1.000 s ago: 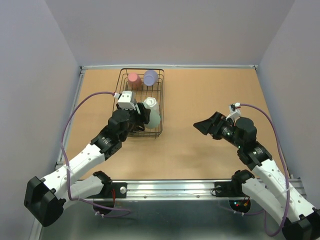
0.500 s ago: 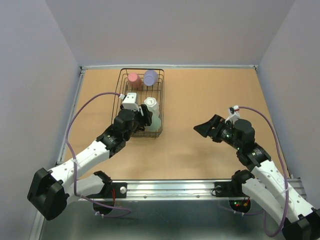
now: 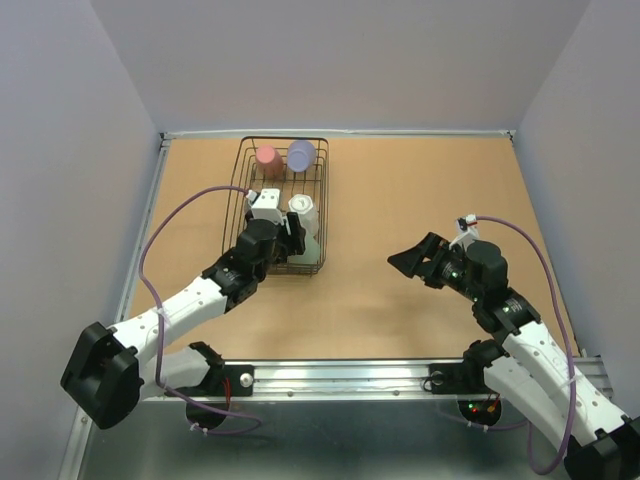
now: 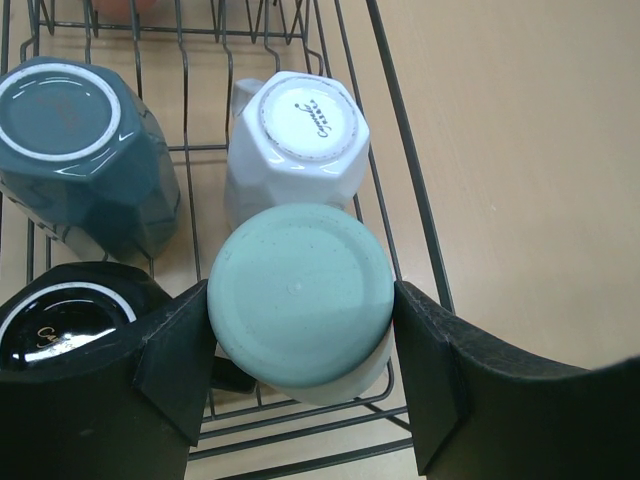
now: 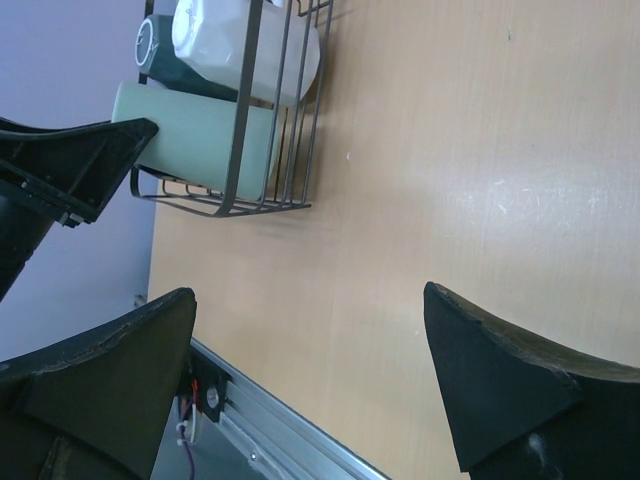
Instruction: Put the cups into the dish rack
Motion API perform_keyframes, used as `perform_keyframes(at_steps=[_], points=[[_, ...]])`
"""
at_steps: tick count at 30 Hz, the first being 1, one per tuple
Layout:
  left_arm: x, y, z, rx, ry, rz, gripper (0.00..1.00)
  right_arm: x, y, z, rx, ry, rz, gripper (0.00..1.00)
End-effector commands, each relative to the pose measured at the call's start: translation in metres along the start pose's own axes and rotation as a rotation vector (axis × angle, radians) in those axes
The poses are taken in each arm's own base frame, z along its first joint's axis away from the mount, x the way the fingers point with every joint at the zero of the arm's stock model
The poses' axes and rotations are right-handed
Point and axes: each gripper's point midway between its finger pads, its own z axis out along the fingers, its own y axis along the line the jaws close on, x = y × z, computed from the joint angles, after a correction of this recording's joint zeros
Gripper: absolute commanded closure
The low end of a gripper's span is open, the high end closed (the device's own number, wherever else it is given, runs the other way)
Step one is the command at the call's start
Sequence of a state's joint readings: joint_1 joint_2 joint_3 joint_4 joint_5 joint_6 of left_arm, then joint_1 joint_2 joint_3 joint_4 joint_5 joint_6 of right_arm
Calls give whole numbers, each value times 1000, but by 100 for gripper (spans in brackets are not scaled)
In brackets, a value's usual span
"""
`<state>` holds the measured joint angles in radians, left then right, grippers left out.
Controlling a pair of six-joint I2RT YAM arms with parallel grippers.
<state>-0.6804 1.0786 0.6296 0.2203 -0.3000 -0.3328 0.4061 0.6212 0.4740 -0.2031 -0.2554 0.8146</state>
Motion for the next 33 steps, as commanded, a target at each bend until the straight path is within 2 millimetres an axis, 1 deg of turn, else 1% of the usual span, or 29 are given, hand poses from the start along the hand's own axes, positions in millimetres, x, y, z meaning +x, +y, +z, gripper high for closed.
perform_keyframes(at_steps=[1,8,12,15,17,18,20,21,23,24,26,27,28,32,33], points=[[-5,-2,3,-24,-32,29,100,3,-8,1,11,-11,-20,0],[2,-11,7,-57,-12,77,100,4,-10,0,16,-12,-20,0],[5,-9,9,-120,-5,108,100,5,-11,-1,19,-12,-20,0],[3,-10,9,-152,-12,123,99,5,-13,-2,24,-12,-21,0],[5,-14,7,-160,-14,139,99,5,-13,-2,24,-12,-22,0],[3,-12,7,-189,-23,148,98,6,-13,-2,24,-10,-22,0],[2,-16,5,-200,-31,164,98,6,-13,-2,25,-11,-22,0],[1,-13,4,-230,-37,178,98,6,-14,-2,25,-11,-22,0],[0,-16,3,-246,-40,193,98,6,-14,-2,26,-12,-21,0],[0,-12,2,-276,-40,207,98,7,-14,-3,27,-9,-21,0],[1,-15,4,-287,-35,222,98,7,-15,-3,29,-9,-22,0],[0,-13,3,-311,-39,234,98,7,-15,-3,30,-9,-22,0],[4,-13,4,-322,-32,242,98,7,-15,-2,28,-10,-24,0],[9,-16,7,-327,-17,255,91,8,-16,-3,33,-8,-25,0],[11,-17,7,-323,-13,256,85,8,-17,-3,34,-9,-26,0]])
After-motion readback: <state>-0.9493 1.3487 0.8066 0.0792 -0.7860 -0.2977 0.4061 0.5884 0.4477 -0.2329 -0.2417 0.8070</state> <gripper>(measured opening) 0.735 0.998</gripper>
